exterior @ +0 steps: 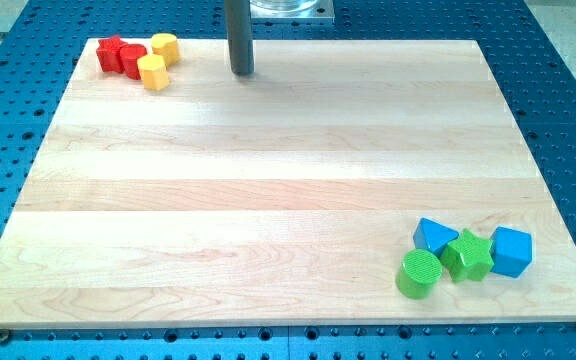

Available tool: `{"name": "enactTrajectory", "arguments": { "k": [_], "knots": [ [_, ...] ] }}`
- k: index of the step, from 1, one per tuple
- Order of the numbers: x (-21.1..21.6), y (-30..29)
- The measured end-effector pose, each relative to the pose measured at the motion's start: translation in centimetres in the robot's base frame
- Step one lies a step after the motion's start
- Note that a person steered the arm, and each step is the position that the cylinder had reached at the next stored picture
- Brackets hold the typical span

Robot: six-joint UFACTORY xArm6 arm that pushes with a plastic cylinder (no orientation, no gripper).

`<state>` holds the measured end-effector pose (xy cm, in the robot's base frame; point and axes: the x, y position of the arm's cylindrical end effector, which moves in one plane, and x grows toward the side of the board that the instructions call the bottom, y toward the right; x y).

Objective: Push the yellow heart diagonal to the hexagon

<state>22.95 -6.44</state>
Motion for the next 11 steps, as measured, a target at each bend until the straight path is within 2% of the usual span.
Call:
{"name": "enactTrajectory", "arguments": {
  "k": [1, 3, 4, 5, 6, 7, 8, 9, 10, 11],
  "knots": [
    [-3.7, -3.8],
    [-3.8, -11.9],
    [-3.7, -13.2],
    [0.2, -5.6],
    [6.8, -2.7],
    [1.6, -1.6],
    [-2.5, -6.1],
    [4.2, -7.6],
    [10.6, -2.1],
    [9.5, -7.9]
  ]
}}
